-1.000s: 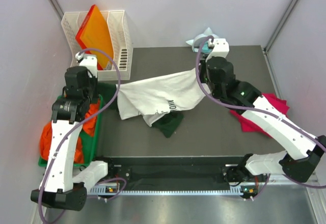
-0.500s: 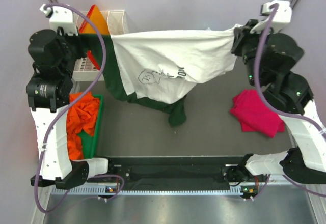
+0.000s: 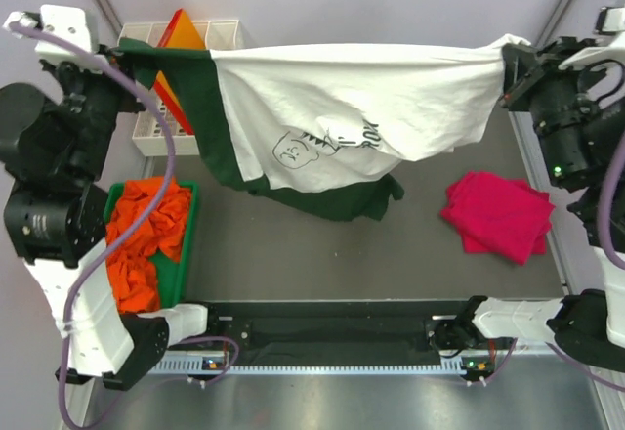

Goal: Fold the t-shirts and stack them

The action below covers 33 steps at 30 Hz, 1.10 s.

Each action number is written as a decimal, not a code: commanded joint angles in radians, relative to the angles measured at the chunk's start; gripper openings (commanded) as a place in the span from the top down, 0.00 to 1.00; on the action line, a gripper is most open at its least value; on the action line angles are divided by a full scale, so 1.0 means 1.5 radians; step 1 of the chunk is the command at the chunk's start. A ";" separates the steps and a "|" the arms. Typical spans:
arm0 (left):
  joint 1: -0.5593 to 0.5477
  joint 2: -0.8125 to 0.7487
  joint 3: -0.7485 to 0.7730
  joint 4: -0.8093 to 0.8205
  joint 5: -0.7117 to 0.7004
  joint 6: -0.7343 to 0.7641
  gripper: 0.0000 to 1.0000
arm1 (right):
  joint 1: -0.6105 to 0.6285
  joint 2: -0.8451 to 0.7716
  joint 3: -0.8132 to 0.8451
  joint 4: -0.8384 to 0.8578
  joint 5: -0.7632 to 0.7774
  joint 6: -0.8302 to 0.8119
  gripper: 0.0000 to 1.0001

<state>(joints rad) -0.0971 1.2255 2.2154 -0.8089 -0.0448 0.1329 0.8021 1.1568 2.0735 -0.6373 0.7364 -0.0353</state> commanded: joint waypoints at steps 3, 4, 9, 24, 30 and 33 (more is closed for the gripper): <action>0.014 -0.054 0.058 0.066 -0.063 -0.001 1.00 | -0.012 -0.029 0.088 0.031 0.102 -0.109 1.00; 0.014 -0.043 0.046 0.036 -0.054 -0.007 1.00 | -0.006 0.001 0.083 0.024 0.107 -0.120 1.00; 0.014 0.003 0.054 0.001 -0.079 -0.040 1.00 | 0.084 0.059 0.115 0.149 0.193 -0.210 1.00; 0.014 -0.063 -0.165 0.032 -0.044 -0.016 1.00 | 0.145 0.067 0.037 0.141 0.245 -0.155 1.00; 0.014 -0.112 -0.116 0.072 -0.014 -0.058 1.00 | 0.323 -0.043 -0.173 0.397 0.331 -0.306 1.00; 0.014 -0.138 -0.081 0.067 0.008 -0.072 1.00 | 0.497 -0.033 -0.258 0.850 0.427 -0.709 1.00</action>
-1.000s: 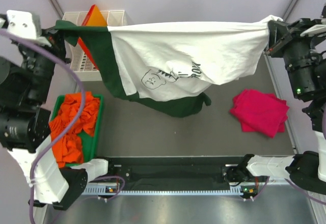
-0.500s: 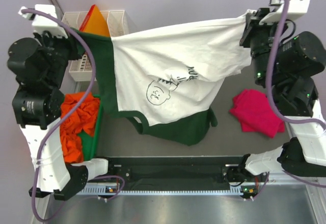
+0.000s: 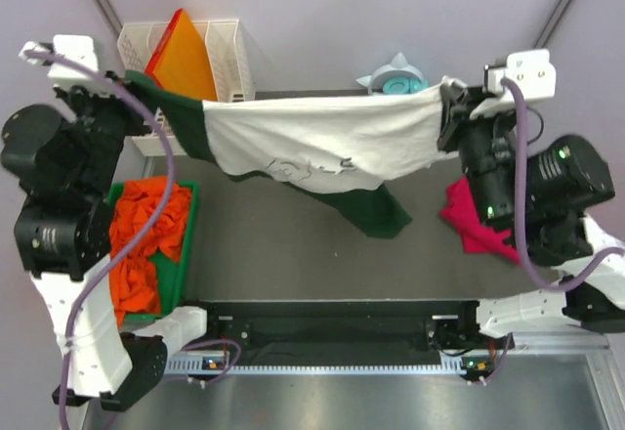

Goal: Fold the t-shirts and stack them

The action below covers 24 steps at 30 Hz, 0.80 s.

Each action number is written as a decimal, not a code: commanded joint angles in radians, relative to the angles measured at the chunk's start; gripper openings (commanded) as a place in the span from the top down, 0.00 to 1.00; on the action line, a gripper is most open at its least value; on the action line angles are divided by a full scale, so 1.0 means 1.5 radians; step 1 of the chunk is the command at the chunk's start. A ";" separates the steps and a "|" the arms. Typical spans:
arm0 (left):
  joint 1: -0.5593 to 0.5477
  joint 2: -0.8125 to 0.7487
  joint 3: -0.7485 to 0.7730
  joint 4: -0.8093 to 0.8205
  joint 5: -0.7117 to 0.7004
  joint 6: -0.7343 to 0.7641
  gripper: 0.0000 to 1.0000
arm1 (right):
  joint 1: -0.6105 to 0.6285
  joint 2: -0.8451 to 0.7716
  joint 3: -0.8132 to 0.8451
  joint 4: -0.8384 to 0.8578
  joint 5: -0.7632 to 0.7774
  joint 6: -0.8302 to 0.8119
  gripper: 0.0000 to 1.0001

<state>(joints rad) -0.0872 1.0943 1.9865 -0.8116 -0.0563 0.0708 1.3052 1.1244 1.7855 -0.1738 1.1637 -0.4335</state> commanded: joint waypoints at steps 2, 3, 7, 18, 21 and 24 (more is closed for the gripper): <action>0.007 -0.062 0.092 0.070 0.012 -0.035 1.00 | 0.240 0.029 -0.050 0.822 0.157 -0.723 1.00; 0.007 -0.062 0.103 0.065 0.007 -0.035 1.00 | 0.250 0.084 -0.031 0.885 0.157 -0.791 1.00; 0.007 -0.043 0.104 0.058 -0.014 -0.019 1.00 | 0.225 0.177 0.092 1.022 0.128 -0.940 1.00; 0.007 0.165 0.106 0.160 -0.013 0.002 1.00 | -0.264 0.185 0.237 0.008 -0.078 -0.018 1.00; 0.008 0.246 0.181 0.178 -0.018 0.011 1.00 | -0.387 0.239 0.314 -0.057 -0.172 0.068 1.00; 0.007 0.331 0.275 0.174 -0.029 0.022 1.00 | -0.461 0.289 0.380 -0.102 -0.219 0.140 1.00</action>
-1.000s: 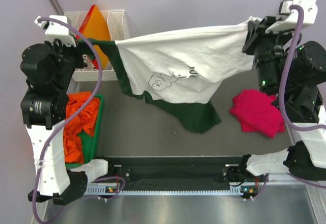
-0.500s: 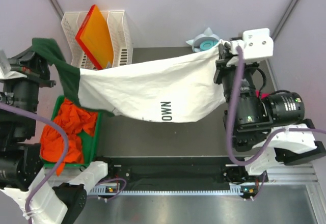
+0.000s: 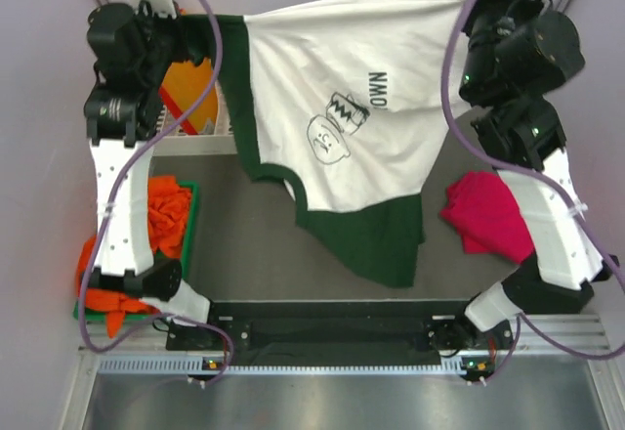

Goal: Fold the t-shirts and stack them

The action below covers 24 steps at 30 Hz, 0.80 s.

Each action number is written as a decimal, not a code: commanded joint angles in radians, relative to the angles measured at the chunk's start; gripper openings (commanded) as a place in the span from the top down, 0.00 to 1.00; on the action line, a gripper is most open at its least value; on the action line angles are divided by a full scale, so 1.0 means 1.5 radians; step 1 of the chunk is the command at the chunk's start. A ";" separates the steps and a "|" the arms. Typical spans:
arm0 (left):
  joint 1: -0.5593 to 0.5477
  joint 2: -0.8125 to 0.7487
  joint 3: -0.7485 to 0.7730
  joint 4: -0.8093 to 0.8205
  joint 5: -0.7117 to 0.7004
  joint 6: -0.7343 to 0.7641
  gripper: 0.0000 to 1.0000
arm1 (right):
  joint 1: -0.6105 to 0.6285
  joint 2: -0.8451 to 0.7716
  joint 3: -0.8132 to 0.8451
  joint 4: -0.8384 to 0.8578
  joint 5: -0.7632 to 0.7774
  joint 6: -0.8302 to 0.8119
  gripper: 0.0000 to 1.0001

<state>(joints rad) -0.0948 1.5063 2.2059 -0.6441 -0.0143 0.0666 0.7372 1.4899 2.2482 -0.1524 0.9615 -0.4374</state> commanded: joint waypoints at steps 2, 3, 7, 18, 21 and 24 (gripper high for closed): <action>0.013 0.090 0.203 0.024 -0.055 0.021 1.00 | -0.081 0.059 0.094 -0.134 -0.087 0.155 1.00; 0.012 0.095 0.206 0.019 -0.053 0.019 1.00 | -0.079 0.060 0.093 -0.144 -0.085 0.161 1.00; 0.012 -0.006 0.070 0.061 -0.040 0.002 1.00 | -0.056 0.011 0.010 -0.158 -0.051 0.165 1.00; 0.012 -0.155 0.118 0.017 -0.003 -0.042 1.00 | 0.214 -0.124 -0.098 0.257 0.162 -0.278 1.00; 0.012 -0.172 0.123 0.017 -0.007 -0.043 1.00 | 0.262 -0.124 -0.096 0.348 0.175 -0.370 1.00; 0.012 -0.176 0.121 0.015 -0.019 -0.038 1.00 | 0.263 -0.125 -0.099 0.345 0.162 -0.369 1.00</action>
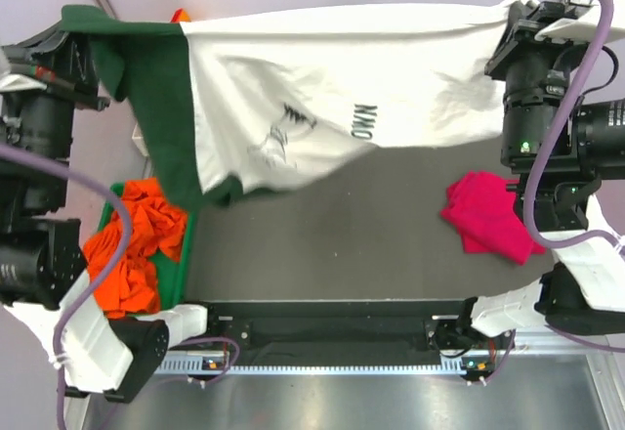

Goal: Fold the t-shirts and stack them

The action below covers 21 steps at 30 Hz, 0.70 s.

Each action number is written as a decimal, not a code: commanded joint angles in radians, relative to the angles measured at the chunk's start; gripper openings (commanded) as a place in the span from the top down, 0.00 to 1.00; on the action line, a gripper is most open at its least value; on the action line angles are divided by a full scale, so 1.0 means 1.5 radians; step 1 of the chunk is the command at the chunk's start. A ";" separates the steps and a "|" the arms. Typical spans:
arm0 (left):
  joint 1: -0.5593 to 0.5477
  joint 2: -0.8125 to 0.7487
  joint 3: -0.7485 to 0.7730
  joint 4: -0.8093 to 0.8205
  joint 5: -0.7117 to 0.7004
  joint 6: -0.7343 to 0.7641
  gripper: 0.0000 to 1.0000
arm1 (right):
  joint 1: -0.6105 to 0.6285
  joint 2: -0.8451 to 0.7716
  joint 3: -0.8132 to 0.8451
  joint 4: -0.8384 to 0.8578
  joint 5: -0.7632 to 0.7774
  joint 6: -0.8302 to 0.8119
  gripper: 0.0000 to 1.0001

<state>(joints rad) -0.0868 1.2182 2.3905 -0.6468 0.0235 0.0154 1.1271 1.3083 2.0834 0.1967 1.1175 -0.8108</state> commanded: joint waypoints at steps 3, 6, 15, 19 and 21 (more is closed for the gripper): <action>0.008 0.017 -0.036 0.024 -0.054 0.013 1.00 | -0.015 -0.012 -0.034 0.111 0.046 -0.097 1.00; 0.007 0.009 -0.131 0.052 -0.047 0.025 1.00 | -0.080 -0.027 -0.084 -0.007 0.015 0.052 1.00; 0.007 0.042 -0.474 0.189 -0.019 0.037 1.00 | -0.337 -0.026 -0.319 -0.234 -0.188 0.462 1.00; 0.006 0.109 -0.553 0.267 -0.019 0.047 1.00 | -0.417 0.037 -0.370 -0.215 -0.237 0.523 1.00; 0.005 0.156 -0.568 0.287 -0.034 0.049 1.00 | -0.430 0.082 -0.373 -0.210 -0.248 0.528 1.00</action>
<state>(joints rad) -0.0868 1.3991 1.5677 -0.4274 0.0181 0.0635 0.5522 1.3571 1.5341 -0.1501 0.8108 -0.1360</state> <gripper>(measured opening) 0.026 0.018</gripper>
